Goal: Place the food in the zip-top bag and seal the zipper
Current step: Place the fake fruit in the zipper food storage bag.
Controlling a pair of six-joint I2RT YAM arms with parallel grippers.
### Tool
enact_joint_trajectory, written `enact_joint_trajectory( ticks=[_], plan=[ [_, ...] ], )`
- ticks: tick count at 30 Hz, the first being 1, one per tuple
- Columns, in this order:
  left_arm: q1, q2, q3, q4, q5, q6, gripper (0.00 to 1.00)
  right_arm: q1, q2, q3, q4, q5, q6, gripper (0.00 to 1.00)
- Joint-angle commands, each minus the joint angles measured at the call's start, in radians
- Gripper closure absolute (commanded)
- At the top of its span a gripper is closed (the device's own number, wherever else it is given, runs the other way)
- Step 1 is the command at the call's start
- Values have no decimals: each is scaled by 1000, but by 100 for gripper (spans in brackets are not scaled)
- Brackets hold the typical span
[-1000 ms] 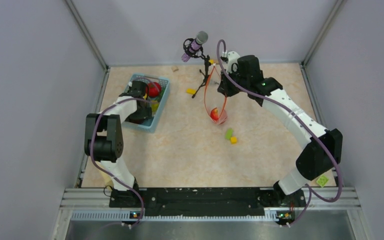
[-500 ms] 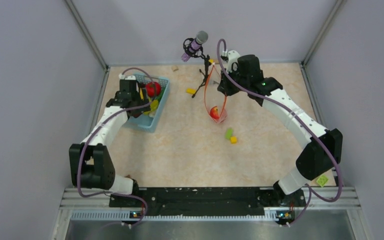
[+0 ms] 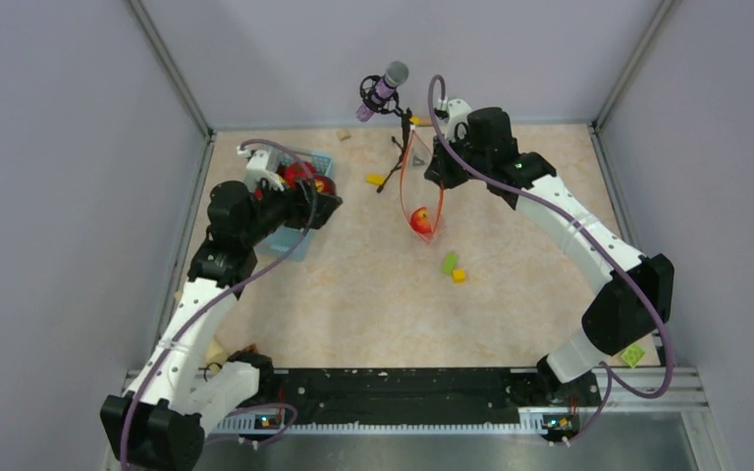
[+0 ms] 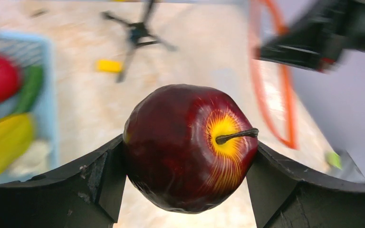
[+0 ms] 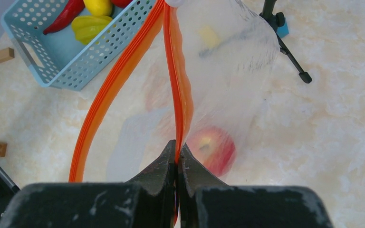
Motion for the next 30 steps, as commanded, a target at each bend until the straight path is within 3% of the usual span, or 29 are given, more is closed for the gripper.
enact_joint_trajectory(
  ticks=[1,3,7,13,22,30],
  plan=[
    [-218,-34,-2,248,117,-52,100,-5,-56,-8,46,-41,30,100],
    [-339,-1,48,224,51,-11,100,-4,-61,-11,46,-60,32,100],
    [-506,131,153,245,57,-1,100,-5,-58,-12,48,-68,38,100],
    [-703,281,272,278,-119,111,100,-4,-35,-2,54,-129,56,100],
    [-753,349,232,325,-510,141,100,-4,-89,-34,70,-155,62,100],
    [-753,328,147,348,-732,124,100,-4,-118,-55,84,-150,64,100]
  ],
)
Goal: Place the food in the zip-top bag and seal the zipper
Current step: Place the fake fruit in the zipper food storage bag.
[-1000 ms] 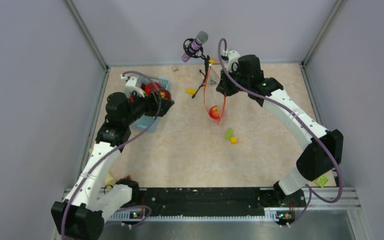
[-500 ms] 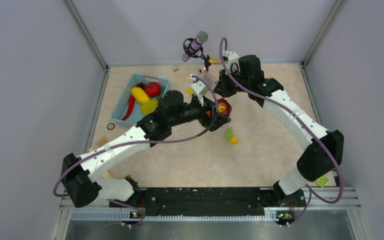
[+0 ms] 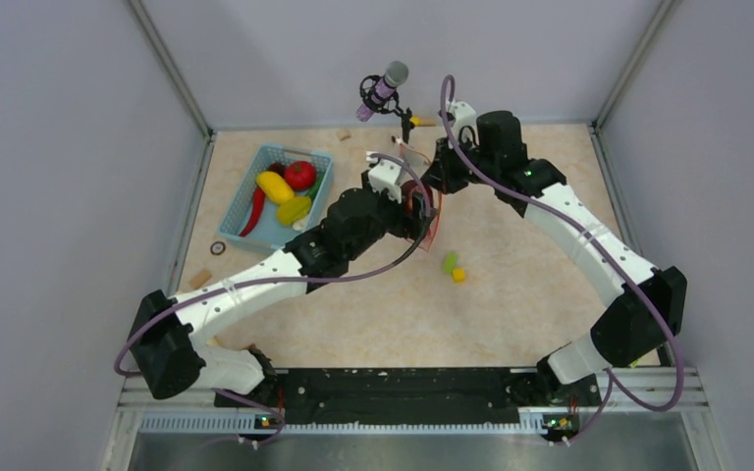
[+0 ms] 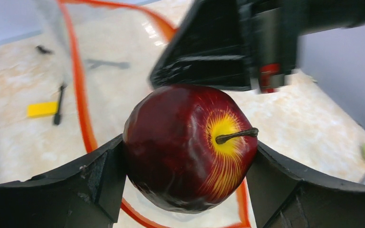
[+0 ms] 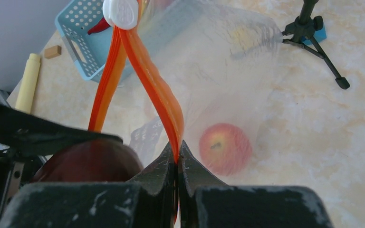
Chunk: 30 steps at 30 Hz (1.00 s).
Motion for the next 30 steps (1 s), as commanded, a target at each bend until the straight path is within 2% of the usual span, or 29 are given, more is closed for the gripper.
enact_joint_trajectory(
  ticks=[1,4,6,8,11,12,15,18,19,30],
  plan=[
    [5,-23,-46,90,-219,-1,100,2,-53,3,45,-21,9,100],
    [5,-2,-31,64,-243,-15,99,1,-57,1,45,-28,11,100],
    [5,13,-4,27,-265,-22,91,2,-58,-1,44,-28,8,100],
    [5,24,14,1,-278,-27,76,1,-60,-1,45,-26,7,100],
    [5,27,19,-5,-258,-27,41,2,-61,-3,45,-24,5,100],
    [5,26,18,-6,-252,-27,32,2,-60,-4,45,-23,4,100],
    [5,22,15,-10,-241,-26,16,2,-61,-2,45,-21,4,100],
    [5,16,15,-22,-234,-24,4,2,-61,-4,44,-20,4,100],
    [5,14,14,-26,-236,-23,2,2,-61,-4,45,-19,3,100],
    [5,-1,5,-24,-206,-25,2,2,-60,-4,44,-14,4,100]
  ],
)
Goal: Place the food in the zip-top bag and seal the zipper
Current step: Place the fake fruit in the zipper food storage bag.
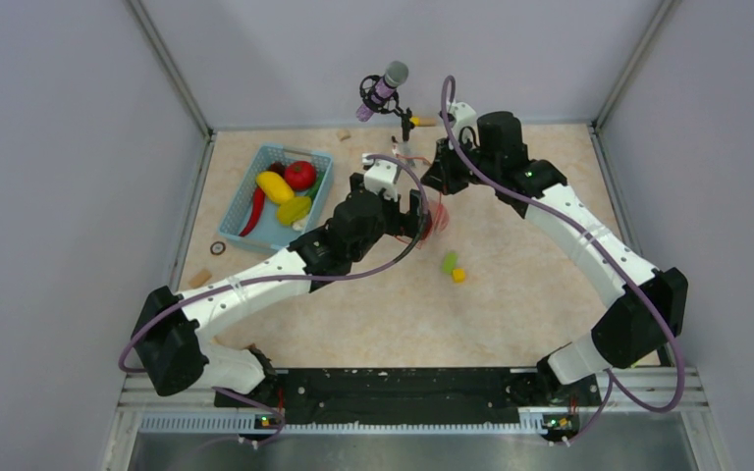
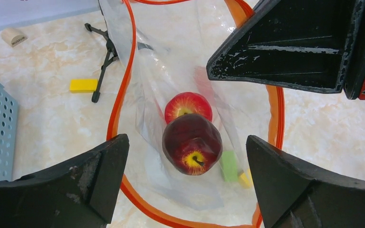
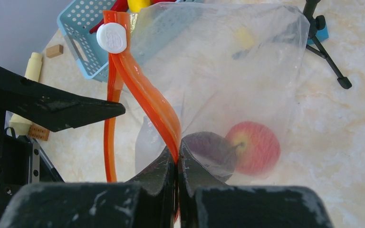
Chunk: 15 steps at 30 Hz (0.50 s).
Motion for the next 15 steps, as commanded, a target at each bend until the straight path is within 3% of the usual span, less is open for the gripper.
enact_joint_trajectory(
  ticks=[1,8,15],
  plan=[
    [1,-28,30,18,29,-8,2,2,-47,4,46,-6,3,100],
    [1,-99,8,9,48,-30,1,1,-45,5,44,4,-1,100],
    [3,-249,-48,-43,-81,-71,1,2,-40,10,39,35,-9,100]
  ],
)
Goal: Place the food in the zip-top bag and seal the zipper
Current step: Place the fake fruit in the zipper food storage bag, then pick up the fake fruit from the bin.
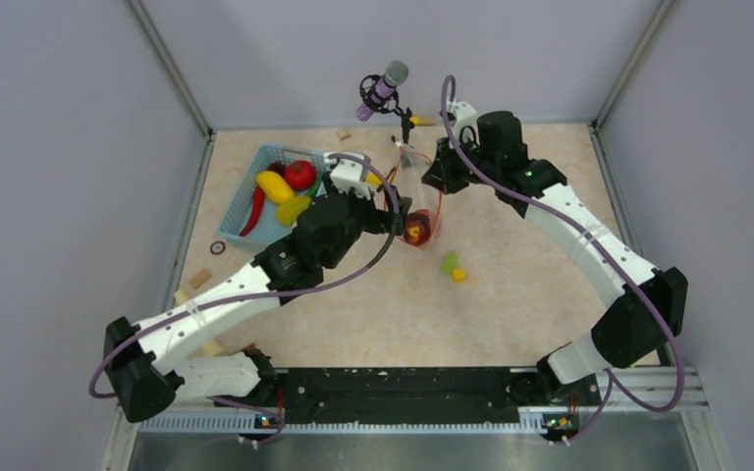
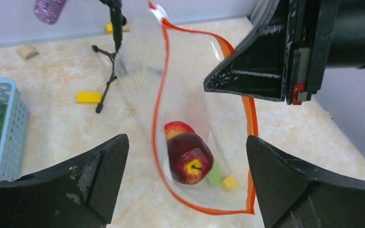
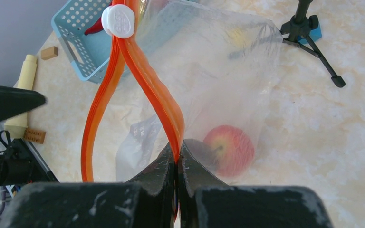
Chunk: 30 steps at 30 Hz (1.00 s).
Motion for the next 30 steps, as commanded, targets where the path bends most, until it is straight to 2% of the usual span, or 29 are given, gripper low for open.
enact_joint_trajectory(
  ticks=[1,4,6,8,10,13,19,25,30],
  plan=[
    [4,-121,-36,-14,-113,-33,1,2,-38,10,38,20,-9,100],
    [16,-183,-59,-38,-218,-60,1,2,-29,19,32,32,-10,100],
    [54,-211,-72,-89,-240,-100,1,2,-25,23,28,35,-13,100],
    [127,-229,-86,-119,-220,-147,1,2,-22,24,28,38,-13,100],
    [255,-230,-101,-146,-141,-214,1,2,-22,26,27,40,-14,100],
    [429,-192,-123,-172,-84,-312,2,2,-22,26,26,37,-17,100],
    [638,-69,-115,-188,-43,-391,3,2,-13,28,23,45,-22,100],
    [771,44,-110,-191,37,-537,4,2,2,36,21,55,-27,100],
    [831,116,-133,-155,59,-706,5,2,4,39,15,47,-32,100]
  ],
)
